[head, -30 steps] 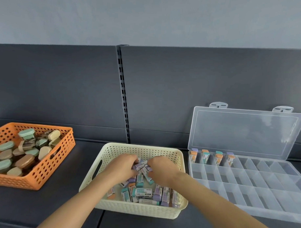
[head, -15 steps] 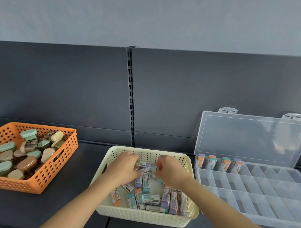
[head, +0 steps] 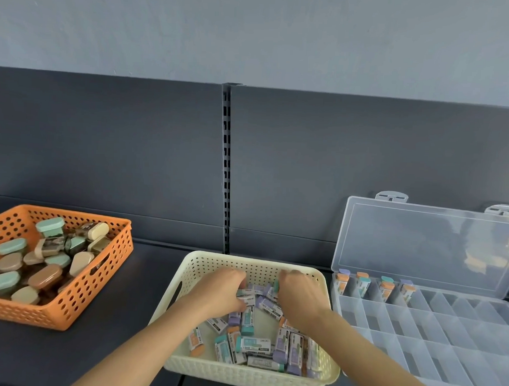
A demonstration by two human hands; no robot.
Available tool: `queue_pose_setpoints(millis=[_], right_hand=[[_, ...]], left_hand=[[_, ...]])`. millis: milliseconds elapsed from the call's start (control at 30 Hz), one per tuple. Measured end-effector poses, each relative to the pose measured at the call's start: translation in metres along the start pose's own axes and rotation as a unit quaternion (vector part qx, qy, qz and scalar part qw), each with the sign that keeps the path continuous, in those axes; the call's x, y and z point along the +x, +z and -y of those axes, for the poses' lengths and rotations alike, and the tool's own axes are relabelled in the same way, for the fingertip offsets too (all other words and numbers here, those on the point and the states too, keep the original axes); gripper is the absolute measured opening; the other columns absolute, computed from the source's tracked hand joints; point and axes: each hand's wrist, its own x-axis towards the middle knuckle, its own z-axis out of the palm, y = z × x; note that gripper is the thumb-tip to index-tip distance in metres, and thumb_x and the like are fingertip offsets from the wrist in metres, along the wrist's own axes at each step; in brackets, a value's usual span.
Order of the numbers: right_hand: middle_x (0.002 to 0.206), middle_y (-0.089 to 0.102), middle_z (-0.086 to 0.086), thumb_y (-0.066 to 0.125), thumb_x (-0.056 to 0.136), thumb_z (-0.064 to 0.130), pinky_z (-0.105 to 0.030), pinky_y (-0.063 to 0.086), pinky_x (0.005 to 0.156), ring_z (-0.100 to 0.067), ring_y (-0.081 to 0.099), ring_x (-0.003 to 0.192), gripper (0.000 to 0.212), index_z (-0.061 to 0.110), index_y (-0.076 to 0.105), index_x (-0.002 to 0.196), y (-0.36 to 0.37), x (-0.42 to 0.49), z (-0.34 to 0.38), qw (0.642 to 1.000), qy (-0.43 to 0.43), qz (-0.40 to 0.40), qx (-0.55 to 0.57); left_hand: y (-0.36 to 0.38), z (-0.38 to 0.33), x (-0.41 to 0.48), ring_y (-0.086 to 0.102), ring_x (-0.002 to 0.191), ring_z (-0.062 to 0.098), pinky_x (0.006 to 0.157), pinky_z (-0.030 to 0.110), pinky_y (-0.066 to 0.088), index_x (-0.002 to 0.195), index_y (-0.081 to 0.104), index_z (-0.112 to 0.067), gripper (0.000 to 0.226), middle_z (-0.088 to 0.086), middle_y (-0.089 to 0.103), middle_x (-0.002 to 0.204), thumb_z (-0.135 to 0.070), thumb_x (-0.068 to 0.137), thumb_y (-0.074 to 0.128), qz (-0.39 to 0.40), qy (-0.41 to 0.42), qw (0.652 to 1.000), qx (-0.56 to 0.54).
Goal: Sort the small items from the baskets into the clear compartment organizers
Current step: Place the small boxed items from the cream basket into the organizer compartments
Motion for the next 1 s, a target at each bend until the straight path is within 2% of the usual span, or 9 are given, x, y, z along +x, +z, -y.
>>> queue_pose_setpoints(millis=[100, 167, 267, 400, 567, 633, 733, 900, 1000], right_hand=[[0.106, 0.057, -0.008, 0.060, 0.089, 0.020, -0.034, 0.051, 0.086, -0.025, 0.054, 0.097, 0.010, 0.012, 0.061, 0.095, 0.002, 0.001, 0.000, 0.999, -0.021, 0.029, 0.004], [0.105, 0.057, -0.008, 0.061, 0.088, 0.022, -0.035, 0.049, 0.088, -0.025, 0.053, 0.098, 0.011, 0.012, 0.060, 0.094, 0.004, -0.001, -0.002, 0.999, -0.026, 0.035, -0.001], [0.108, 0.065, -0.006, 0.054, 0.091, 0.012, -0.033, 0.052, 0.084, -0.024, 0.061, 0.095, 0.015, 0.012, 0.060, 0.104, 0.007, -0.001, -0.004, 0.999, -0.036, 0.029, -0.016], [0.114, 0.065, -0.008, 0.049, 0.090, 0.007, -0.035, 0.058, 0.077, -0.024, 0.065, 0.089, 0.026, 0.013, 0.058, 0.114, 0.002, 0.000, -0.009, 0.998, -0.049, 0.036, 0.016], [0.117, 0.061, -0.008, 0.056, 0.087, 0.009, -0.033, 0.058, 0.079, -0.024, 0.063, 0.092, 0.029, 0.013, 0.057, 0.116, 0.000, 0.001, -0.009, 0.999, -0.038, 0.015, 0.024], [0.116, 0.062, -0.006, 0.059, 0.087, 0.015, -0.031, 0.056, 0.080, -0.023, 0.062, 0.096, 0.031, 0.014, 0.057, 0.117, -0.001, -0.001, -0.007, 0.999, -0.041, 0.011, 0.011], [0.109, 0.065, -0.005, 0.058, 0.087, 0.018, -0.031, 0.052, 0.073, -0.024, 0.061, 0.094, 0.024, 0.016, 0.058, 0.111, -0.002, -0.003, -0.003, 0.998, -0.051, 0.014, -0.027], [0.112, 0.064, -0.009, 0.050, 0.090, 0.014, -0.033, 0.053, 0.070, -0.028, 0.063, 0.095, 0.026, 0.012, 0.055, 0.116, -0.009, -0.004, 0.002, 0.997, -0.053, 0.029, -0.043], [0.113, 0.062, -0.010, 0.054, 0.089, 0.016, -0.038, 0.056, 0.079, -0.029, 0.062, 0.096, 0.028, 0.011, 0.055, 0.116, -0.009, -0.006, 0.005, 0.995, -0.075, 0.045, -0.049]], left_hand=[[0.000, -0.004, -0.001, 0.052, 0.105, 0.015, 0.084, 0.025, 0.043, 0.122, 0.056, -0.016, 0.043, -0.002, 0.056, 0.119, -0.028, 0.084, 0.071, 0.001, 0.010, 1.000, 0.005], [0.000, -0.005, -0.001, 0.050, 0.105, 0.014, 0.085, 0.025, 0.042, 0.122, 0.057, -0.017, 0.040, -0.002, 0.053, 0.120, -0.026, 0.084, 0.070, 0.000, 0.013, 1.000, 0.008], [0.001, -0.005, -0.003, 0.050, 0.105, 0.013, 0.084, 0.024, 0.042, 0.119, 0.058, -0.017, 0.035, -0.003, 0.054, 0.120, -0.021, 0.085, 0.068, 0.003, 0.011, 1.000, -0.003], [0.000, -0.005, -0.006, 0.054, 0.104, 0.013, 0.086, 0.028, 0.047, 0.118, 0.059, -0.017, 0.033, -0.003, 0.058, 0.120, -0.022, 0.086, 0.067, -0.005, 0.002, 1.000, -0.013], [-0.001, -0.009, -0.009, 0.053, 0.092, 0.011, 0.072, 0.023, 0.042, 0.111, 0.059, -0.017, 0.029, -0.004, 0.061, 0.111, -0.028, 0.086, 0.068, -0.037, 0.003, 0.999, -0.023], [-0.001, -0.010, -0.010, 0.054, 0.091, 0.011, 0.071, 0.022, 0.044, 0.110, 0.058, -0.017, 0.026, -0.005, 0.060, 0.107, -0.025, 0.086, 0.066, -0.042, 0.003, 0.999, -0.024], [0.001, -0.008, -0.013, 0.051, 0.084, 0.009, 0.059, 0.016, 0.034, 0.105, 0.055, -0.018, 0.019, -0.008, 0.056, 0.098, -0.017, 0.087, 0.062, -0.053, 0.005, 0.998, -0.026], [-0.003, -0.008, -0.015, 0.055, 0.088, 0.009, 0.071, 0.021, 0.043, 0.105, 0.060, -0.024, 0.022, -0.011, 0.060, 0.097, -0.016, 0.085, 0.064, -0.068, 0.006, 0.996, -0.054], [-0.004, -0.010, -0.015, 0.057, 0.086, 0.010, 0.071, 0.027, 0.050, 0.101, 0.061, -0.024, 0.021, -0.010, 0.062, 0.094, -0.014, 0.083, 0.063, -0.060, -0.005, 0.997, -0.055]])
